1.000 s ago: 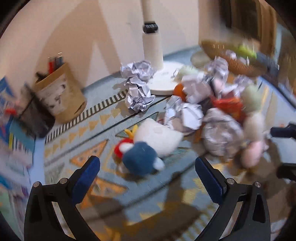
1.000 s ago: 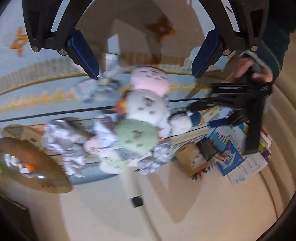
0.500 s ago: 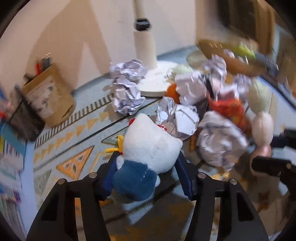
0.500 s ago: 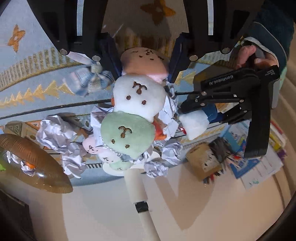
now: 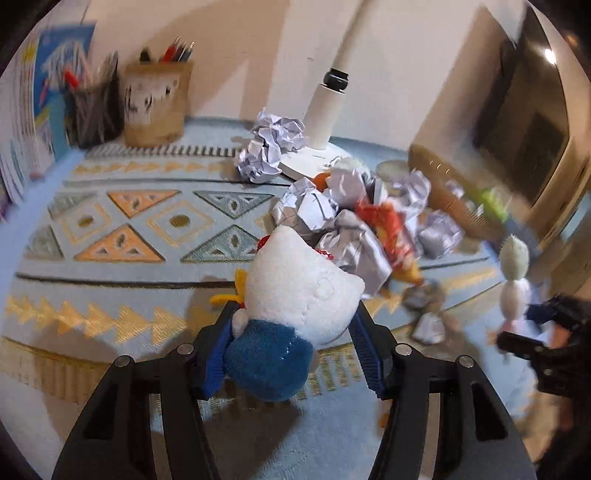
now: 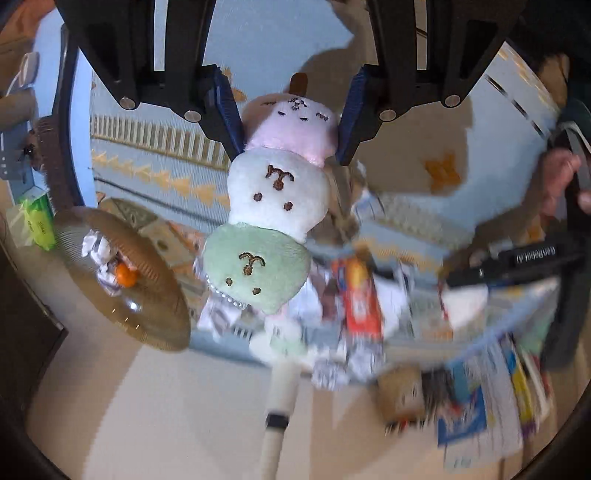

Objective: Organize objects
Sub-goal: 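Grasp the stacked plush toy with the right gripper while the left grasps the white-blue plush, then carry both plush toys to the glass bowl and release them inside, then move both grippers back toward the remaining items on the rug, then grasp the plaid bow with the right gripper while the left grasps a paper ball, then carry the bow and paper ball to the glass bowl and release them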

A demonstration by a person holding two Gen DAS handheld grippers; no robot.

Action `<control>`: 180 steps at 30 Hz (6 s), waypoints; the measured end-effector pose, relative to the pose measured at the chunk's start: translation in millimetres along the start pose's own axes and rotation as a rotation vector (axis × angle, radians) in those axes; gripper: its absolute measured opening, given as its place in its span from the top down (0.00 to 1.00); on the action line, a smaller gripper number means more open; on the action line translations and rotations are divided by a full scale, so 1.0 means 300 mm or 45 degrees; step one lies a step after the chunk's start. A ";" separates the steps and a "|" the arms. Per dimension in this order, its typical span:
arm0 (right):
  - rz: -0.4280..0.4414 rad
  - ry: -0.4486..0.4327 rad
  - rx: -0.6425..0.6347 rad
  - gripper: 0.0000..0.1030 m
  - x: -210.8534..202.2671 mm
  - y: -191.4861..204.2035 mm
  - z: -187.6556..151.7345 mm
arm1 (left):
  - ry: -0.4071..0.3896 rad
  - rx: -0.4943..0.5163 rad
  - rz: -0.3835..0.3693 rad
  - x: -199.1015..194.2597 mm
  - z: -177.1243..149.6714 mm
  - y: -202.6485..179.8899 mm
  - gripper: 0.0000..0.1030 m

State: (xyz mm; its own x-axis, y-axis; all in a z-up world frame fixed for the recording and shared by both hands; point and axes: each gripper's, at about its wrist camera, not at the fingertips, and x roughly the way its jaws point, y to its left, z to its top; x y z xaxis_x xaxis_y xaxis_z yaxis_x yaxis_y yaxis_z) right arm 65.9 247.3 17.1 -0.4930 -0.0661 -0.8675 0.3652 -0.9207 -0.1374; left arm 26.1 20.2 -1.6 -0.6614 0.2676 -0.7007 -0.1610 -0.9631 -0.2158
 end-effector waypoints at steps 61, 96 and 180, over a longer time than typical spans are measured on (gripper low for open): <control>-0.172 -0.505 0.933 0.29 -0.083 -0.802 0.177 | 0.075 0.280 -0.364 0.427 0.686 -0.743 0.23; 0.137 -0.383 0.572 0.00 0.090 -0.297 -0.050 | -0.128 -0.050 0.154 0.044 0.110 0.114 0.01; -0.073 -0.302 0.439 0.78 0.013 -0.128 -0.073 | -0.064 0.195 -0.177 -0.052 0.072 -0.033 0.50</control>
State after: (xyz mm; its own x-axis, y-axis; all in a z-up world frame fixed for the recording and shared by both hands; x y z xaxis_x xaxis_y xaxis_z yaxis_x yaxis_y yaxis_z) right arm 67.3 290.7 8.6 -0.6876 -0.0603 -0.7235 0.0659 -0.9976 0.0206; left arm 22.3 24.9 26.0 -0.6602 0.4002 -0.6355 -0.3605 -0.9112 -0.1994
